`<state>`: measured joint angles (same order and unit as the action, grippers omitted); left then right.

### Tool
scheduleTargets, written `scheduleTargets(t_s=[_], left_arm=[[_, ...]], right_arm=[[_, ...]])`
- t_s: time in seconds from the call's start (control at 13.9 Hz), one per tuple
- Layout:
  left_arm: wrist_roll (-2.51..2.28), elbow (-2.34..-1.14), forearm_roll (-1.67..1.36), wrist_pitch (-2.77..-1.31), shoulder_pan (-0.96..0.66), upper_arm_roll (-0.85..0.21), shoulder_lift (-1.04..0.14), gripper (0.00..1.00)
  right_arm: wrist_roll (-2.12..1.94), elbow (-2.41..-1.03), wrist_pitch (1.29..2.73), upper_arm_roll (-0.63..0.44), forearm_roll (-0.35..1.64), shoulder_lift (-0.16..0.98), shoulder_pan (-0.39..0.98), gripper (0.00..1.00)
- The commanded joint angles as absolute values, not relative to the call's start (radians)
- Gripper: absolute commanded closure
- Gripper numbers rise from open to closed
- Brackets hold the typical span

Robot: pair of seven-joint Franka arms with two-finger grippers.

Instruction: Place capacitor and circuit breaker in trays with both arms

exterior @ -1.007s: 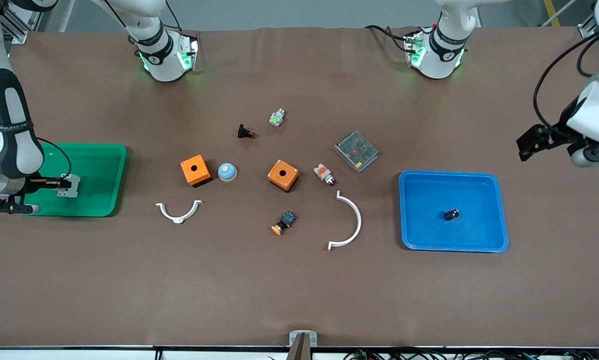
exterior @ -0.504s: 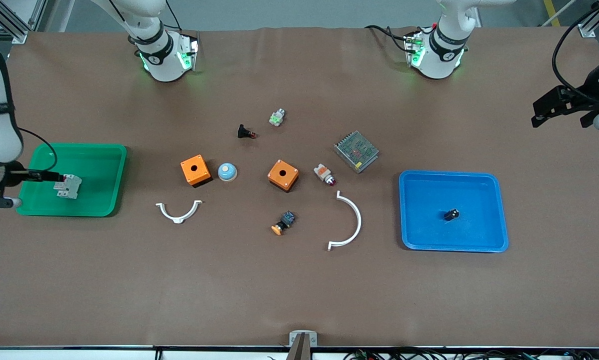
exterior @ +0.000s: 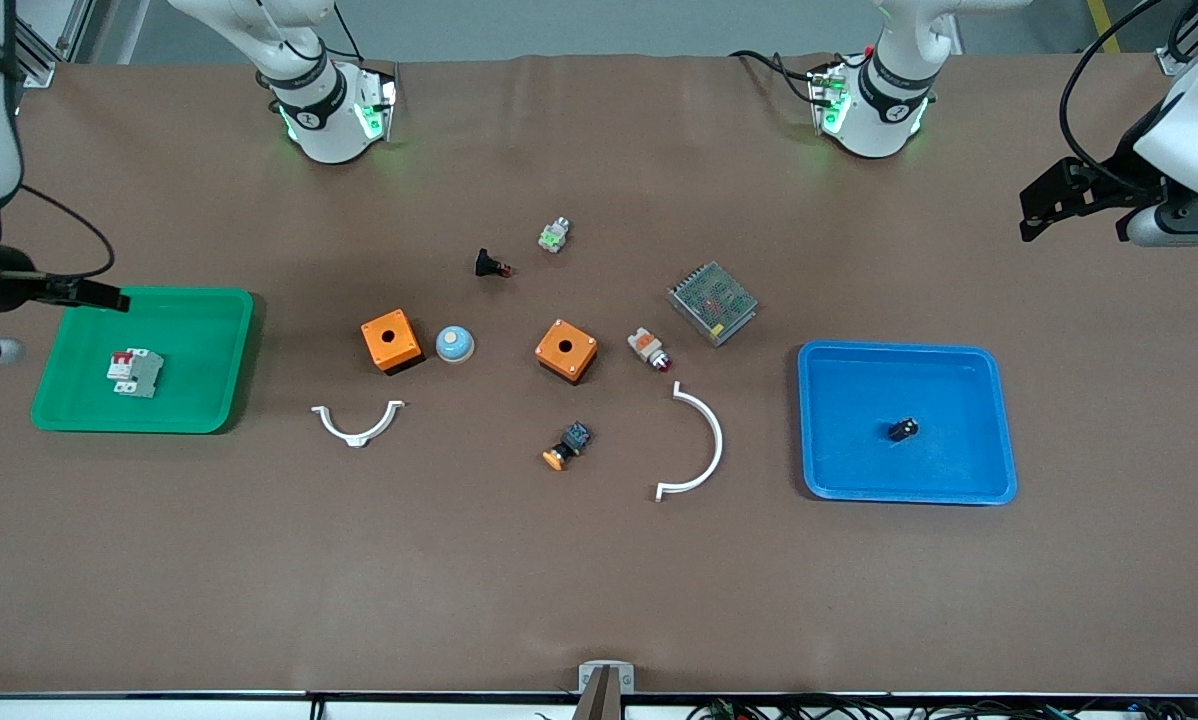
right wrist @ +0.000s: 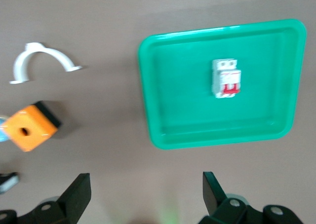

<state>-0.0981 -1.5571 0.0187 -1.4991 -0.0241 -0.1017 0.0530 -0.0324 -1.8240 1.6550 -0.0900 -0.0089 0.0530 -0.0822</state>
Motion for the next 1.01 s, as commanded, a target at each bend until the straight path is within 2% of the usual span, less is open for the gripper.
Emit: scheduleTargets(t_s=[0.0,0.22,0.43,0.58,0.94], left_arm=[[-0.1,-1.579,0.006,-1.486,-0.002,-0.11,0.09,0.0],[-0.098,-1.58,0.005,-1.485,0.0,-0.109,0.107,0.0],[-0.098,-1.58,0.005,-1.476,0.002,-0.103,0.107,0.0],[-0.098,-1.574,0.005,-1.477,0.011,-0.103,0.097,0.0],[-0.093,-1.569,0.017,-1.479,0.008,-0.104,0.086,0.0]], right_arm=[[0.058,-1.852,1.654,-0.097,0.018,0.006,-0.002,0.0],[0.063,-1.803,1.632,-0.095,0.018,-0.021,0.009,0.0],[0.063,-1.62,1.534,-0.095,0.017,-0.012,0.018,0.0],[0.064,-1.539,1.536,-0.098,0.017,-0.009,0.017,0.0],[0.054,-1.485,1.537,-0.104,0.012,0.009,-0.008,0.0]])
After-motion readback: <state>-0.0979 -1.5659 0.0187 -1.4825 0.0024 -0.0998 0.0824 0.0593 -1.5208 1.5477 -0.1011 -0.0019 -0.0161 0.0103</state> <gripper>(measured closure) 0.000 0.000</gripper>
